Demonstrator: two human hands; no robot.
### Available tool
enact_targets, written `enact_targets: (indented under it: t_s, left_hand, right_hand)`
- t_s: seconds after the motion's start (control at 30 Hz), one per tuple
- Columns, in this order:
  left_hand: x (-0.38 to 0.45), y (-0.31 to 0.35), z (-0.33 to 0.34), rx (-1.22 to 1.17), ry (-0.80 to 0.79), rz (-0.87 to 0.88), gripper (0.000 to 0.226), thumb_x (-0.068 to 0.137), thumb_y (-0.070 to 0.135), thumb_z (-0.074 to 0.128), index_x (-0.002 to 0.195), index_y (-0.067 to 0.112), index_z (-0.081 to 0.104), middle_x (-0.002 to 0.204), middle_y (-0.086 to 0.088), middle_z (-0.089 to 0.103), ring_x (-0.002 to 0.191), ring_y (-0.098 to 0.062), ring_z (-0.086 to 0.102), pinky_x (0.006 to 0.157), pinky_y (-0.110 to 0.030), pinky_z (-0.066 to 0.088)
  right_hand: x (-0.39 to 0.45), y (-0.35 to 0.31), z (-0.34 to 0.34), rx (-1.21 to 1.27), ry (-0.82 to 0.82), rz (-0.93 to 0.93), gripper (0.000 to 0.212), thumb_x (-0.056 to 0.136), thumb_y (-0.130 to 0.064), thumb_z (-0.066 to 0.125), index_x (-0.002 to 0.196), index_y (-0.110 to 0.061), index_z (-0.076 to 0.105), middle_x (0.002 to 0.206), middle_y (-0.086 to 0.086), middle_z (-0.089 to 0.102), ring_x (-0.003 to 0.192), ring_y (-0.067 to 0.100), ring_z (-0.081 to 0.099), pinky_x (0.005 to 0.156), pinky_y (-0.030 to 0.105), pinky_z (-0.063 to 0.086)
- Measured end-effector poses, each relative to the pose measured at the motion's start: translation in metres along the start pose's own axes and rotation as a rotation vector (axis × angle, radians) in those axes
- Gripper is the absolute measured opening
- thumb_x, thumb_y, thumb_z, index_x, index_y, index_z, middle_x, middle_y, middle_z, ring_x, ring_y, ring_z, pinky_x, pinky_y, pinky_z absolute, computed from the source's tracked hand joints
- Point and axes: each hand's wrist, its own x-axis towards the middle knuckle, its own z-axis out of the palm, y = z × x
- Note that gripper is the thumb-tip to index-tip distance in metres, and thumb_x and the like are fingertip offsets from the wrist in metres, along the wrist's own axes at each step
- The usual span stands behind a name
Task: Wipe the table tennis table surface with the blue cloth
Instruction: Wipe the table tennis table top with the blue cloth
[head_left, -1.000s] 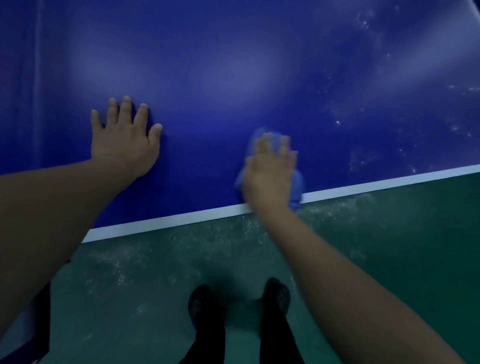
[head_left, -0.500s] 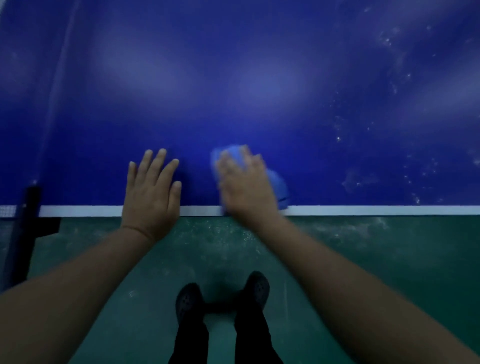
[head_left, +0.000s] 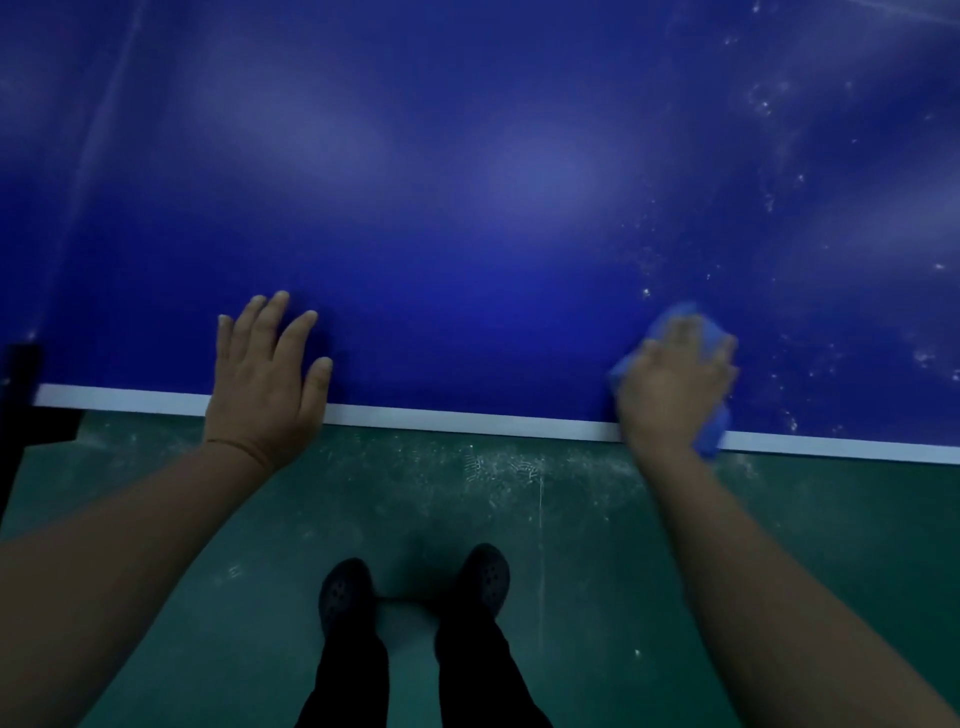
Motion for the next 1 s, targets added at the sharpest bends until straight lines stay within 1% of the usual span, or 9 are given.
enact_targets:
  t_s: [0.07, 0.17, 0.23, 0.4, 0.53, 0.7, 0.77, 0.87, 1.0]
  left_hand:
    - [0.005, 0.020, 0.001, 0.009, 0.011, 0.029, 0.062, 0.095, 0.043, 0.032, 0.143, 0.007, 0.045, 0.157, -0.018, 0.032, 0.149, -0.035, 0.021, 0.123, -0.051, 0.003]
    - [0.018, 0.070, 0.011, -0.077, 0.039, 0.063, 0.060, 0.095, 0.041, 0.032, 0.141, 0.006, 0.048, 0.156, -0.018, 0.035, 0.148, -0.035, 0.024, 0.123, -0.051, 0.005]
    - [0.023, 0.104, 0.024, -0.155, 0.028, 0.060, 0.060, 0.096, 0.041, 0.030, 0.142, 0.006, 0.048, 0.156, -0.018, 0.035, 0.148, -0.034, 0.024, 0.123, -0.049, 0.005]
    - [0.017, 0.129, 0.052, -0.018, -0.033, 0.067, 0.070, 0.098, 0.050, 0.020, 0.150, 0.006, 0.036, 0.162, -0.017, 0.025, 0.152, -0.032, 0.011, 0.124, -0.049, -0.001]
    - [0.017, 0.129, 0.056, 0.072, -0.040, 0.080, 0.072, 0.099, 0.051, 0.019, 0.155, 0.007, 0.026, 0.165, -0.015, 0.015, 0.154, -0.030, 0.004, 0.124, -0.050, -0.003]
    - [0.019, 0.131, 0.057, 0.108, -0.089, 0.044, 0.074, 0.097, 0.052, 0.016, 0.157, 0.010, 0.024, 0.166, -0.013, 0.013, 0.154, -0.028, 0.002, 0.123, -0.051, -0.003]
    - [0.019, 0.132, 0.057, 0.113, -0.097, 0.042, 0.073, 0.097, 0.052, 0.015, 0.157, 0.011, 0.024, 0.166, -0.013, 0.014, 0.154, -0.028, 0.003, 0.123, -0.051, -0.003]
    - [0.020, 0.133, 0.057, 0.129, -0.104, 0.043, 0.073, 0.097, 0.052, 0.016, 0.156, 0.011, 0.025, 0.165, -0.013, 0.015, 0.154, -0.029, 0.004, 0.123, -0.051, -0.003]
    - [0.020, 0.133, 0.058, 0.140, -0.104, 0.047, 0.071, 0.098, 0.051, 0.019, 0.156, 0.011, 0.026, 0.165, -0.014, 0.017, 0.153, -0.030, 0.006, 0.123, -0.048, -0.005]
  right_hand:
    - [-0.033, -0.046, 0.009, 0.024, 0.019, -0.382, 0.044, 0.089, -0.015, 0.048, 0.130, -0.002, 0.055, 0.139, 0.018, 0.046, 0.121, 0.050, 0.048, 0.097, 0.056, 0.042]
    - [-0.056, -0.057, 0.021, -0.044, -0.184, -0.848, 0.052, 0.099, -0.032, 0.032, 0.143, -0.011, 0.049, 0.152, 0.005, 0.045, 0.141, 0.042, 0.034, 0.112, 0.056, 0.030]
    - [-0.017, -0.015, 0.024, -0.073, -0.175, -0.735, 0.058, 0.099, -0.036, 0.024, 0.146, -0.012, 0.046, 0.153, 0.005, 0.044, 0.142, 0.043, 0.033, 0.112, 0.057, 0.031]
    - [0.064, 0.126, -0.003, -0.081, -0.095, 0.024, 0.054, 0.106, -0.035, 0.023, 0.155, -0.014, 0.030, 0.162, 0.005, 0.026, 0.148, 0.040, 0.015, 0.119, 0.052, 0.017]
    - [0.051, 0.100, 0.003, -0.003, -0.012, 0.217, 0.053, 0.106, -0.033, 0.027, 0.156, -0.015, 0.027, 0.163, 0.004, 0.023, 0.150, 0.040, 0.010, 0.120, 0.053, 0.010]
    - [-0.027, 0.029, 0.024, -0.006, -0.123, -0.683, 0.051, 0.102, -0.035, 0.033, 0.147, -0.015, 0.045, 0.156, 0.004, 0.040, 0.146, 0.039, 0.026, 0.118, 0.053, 0.019]
    - [0.004, 0.057, 0.021, -0.040, -0.172, -0.771, 0.052, 0.101, -0.036, 0.031, 0.146, -0.016, 0.047, 0.155, 0.004, 0.041, 0.144, 0.038, 0.029, 0.115, 0.050, 0.020]
    - [0.085, 0.139, 0.014, -0.190, -0.090, -0.357, 0.057, 0.100, -0.032, 0.017, 0.144, -0.011, 0.045, 0.154, 0.010, 0.040, 0.133, 0.042, 0.038, 0.109, 0.051, 0.031]
    - [0.101, 0.173, -0.007, -0.062, 0.006, 0.274, 0.053, 0.106, -0.033, 0.023, 0.154, -0.012, 0.030, 0.162, 0.008, 0.026, 0.147, 0.041, 0.017, 0.118, 0.054, 0.018]
